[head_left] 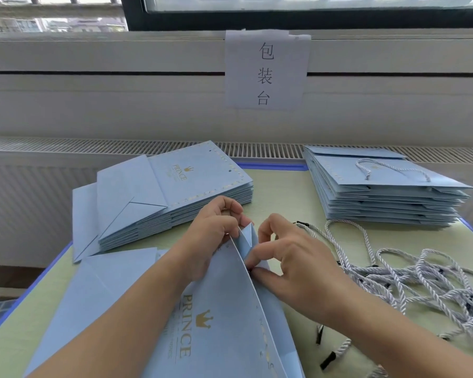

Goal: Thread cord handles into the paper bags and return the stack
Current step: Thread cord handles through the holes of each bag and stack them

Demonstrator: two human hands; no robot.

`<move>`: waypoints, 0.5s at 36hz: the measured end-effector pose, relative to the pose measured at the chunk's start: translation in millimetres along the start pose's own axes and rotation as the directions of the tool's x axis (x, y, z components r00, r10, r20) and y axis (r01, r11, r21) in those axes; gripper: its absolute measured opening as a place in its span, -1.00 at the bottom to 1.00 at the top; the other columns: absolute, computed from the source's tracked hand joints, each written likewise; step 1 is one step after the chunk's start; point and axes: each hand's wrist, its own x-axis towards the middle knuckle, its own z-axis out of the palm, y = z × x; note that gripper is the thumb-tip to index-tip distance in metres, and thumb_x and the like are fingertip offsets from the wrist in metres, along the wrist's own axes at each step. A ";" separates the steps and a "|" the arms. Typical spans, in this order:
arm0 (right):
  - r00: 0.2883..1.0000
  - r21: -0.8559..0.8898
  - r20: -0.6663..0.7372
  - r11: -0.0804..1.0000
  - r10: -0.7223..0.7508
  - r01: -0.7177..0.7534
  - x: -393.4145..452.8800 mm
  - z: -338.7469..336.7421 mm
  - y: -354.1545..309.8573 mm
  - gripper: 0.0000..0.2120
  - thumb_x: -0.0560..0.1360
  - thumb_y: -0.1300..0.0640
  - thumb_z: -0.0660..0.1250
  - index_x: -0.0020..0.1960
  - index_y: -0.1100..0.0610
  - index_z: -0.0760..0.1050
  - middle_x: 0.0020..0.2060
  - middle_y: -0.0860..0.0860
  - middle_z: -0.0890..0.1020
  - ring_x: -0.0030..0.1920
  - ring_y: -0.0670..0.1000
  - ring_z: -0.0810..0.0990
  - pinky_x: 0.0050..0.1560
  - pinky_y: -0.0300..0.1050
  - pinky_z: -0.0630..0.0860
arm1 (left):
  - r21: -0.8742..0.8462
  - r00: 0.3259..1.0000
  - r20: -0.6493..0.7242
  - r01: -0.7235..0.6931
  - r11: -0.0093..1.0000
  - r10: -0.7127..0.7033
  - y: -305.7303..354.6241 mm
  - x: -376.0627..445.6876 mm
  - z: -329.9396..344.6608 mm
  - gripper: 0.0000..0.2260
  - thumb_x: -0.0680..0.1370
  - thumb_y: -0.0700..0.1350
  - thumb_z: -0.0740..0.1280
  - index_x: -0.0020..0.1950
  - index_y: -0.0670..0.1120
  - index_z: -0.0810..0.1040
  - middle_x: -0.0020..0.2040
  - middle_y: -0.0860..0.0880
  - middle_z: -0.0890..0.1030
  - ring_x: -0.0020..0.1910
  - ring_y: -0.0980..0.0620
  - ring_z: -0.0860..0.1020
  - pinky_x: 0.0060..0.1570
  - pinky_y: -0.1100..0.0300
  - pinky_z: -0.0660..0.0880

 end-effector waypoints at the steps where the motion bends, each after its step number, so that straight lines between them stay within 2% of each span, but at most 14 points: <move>1: 1.000 -0.007 0.017 1.000 -0.002 0.002 -0.6 -0.9 0.8 -0.88 0.49 -0.07 0.32 -0.02 -0.20 0.61 -0.10 -0.18 0.35 -0.14 -0.34 0.34 -0.24 -0.41 0.25 | -0.001 1.000 0.001 0.003 1.000 -0.003 0.0 0.2 0.1 -0.59 0.11 -0.30 0.15 -0.07 -0.14 0.44 -0.28 -0.02 0.60 -0.27 0.01 0.51 -0.28 0.22 0.44; 5: 0.998 0.074 0.057 0.997 0.027 -0.032 1.4 -4.1 4.4 -0.86 0.48 -0.15 0.29 -0.09 -0.18 0.62 -0.15 -0.16 0.38 -0.17 -0.23 0.40 -0.22 -0.34 0.28 | 0.016 1.000 0.004 0.007 1.000 -0.007 -0.4 0.4 0.9 -0.60 0.11 -0.29 0.15 -0.07 -0.13 0.44 -0.28 -0.01 0.61 -0.28 0.01 0.49 -0.35 0.25 0.41; 7: 0.999 0.133 0.035 0.990 0.040 -0.044 4.0 -2.6 7.7 -0.89 0.47 -0.10 0.36 -0.12 -0.14 0.64 -0.19 -0.16 0.39 -0.22 -0.24 0.40 -0.25 -0.32 0.26 | 0.017 1.000 -0.005 0.005 1.000 -0.005 -1.0 0.8 1.1 -0.60 0.10 -0.29 0.15 -0.08 -0.13 0.44 -0.28 -0.01 0.61 -0.24 -0.01 0.48 -0.30 0.23 0.41; 10: 0.999 0.115 0.014 0.993 0.038 -0.039 5.2 1.9 9.9 -0.95 0.44 -0.02 0.42 -0.10 -0.11 0.60 -0.16 -0.17 0.40 -0.20 -0.19 0.41 -0.18 -0.30 0.32 | 0.026 1.000 -0.014 -0.001 1.000 0.001 -1.8 0.9 1.0 -0.60 0.10 -0.29 0.15 -0.08 -0.13 0.44 -0.27 -0.02 0.61 -0.16 -0.06 0.48 -0.18 0.15 0.40; 14: 0.996 0.080 -0.010 0.993 0.084 -0.083 2.7 4.7 11.7 -0.74 0.41 -0.08 0.40 -0.07 -0.11 0.32 -0.12 -0.21 0.40 -0.10 -0.22 0.40 -0.06 -0.20 0.37 | 0.037 1.000 -0.013 -0.004 0.999 0.004 -2.2 1.1 1.7 -0.60 0.11 -0.29 0.15 -0.08 -0.13 0.44 -0.28 -0.02 0.61 -0.14 -0.06 0.48 -0.18 0.16 0.40; 18: 0.979 0.119 0.027 0.971 0.203 -0.205 4.1 -1.8 14.3 -0.64 0.39 -0.19 0.38 0.04 -0.09 0.31 -0.12 -0.19 0.45 -0.17 -0.22 0.41 -0.11 -0.21 0.38 | 0.031 1.000 -0.010 -0.008 1.000 0.009 -1.7 1.1 1.6 -0.60 0.10 -0.29 0.15 -0.09 -0.13 0.44 -0.28 -0.01 0.60 -0.19 -0.01 0.47 -0.25 0.23 0.40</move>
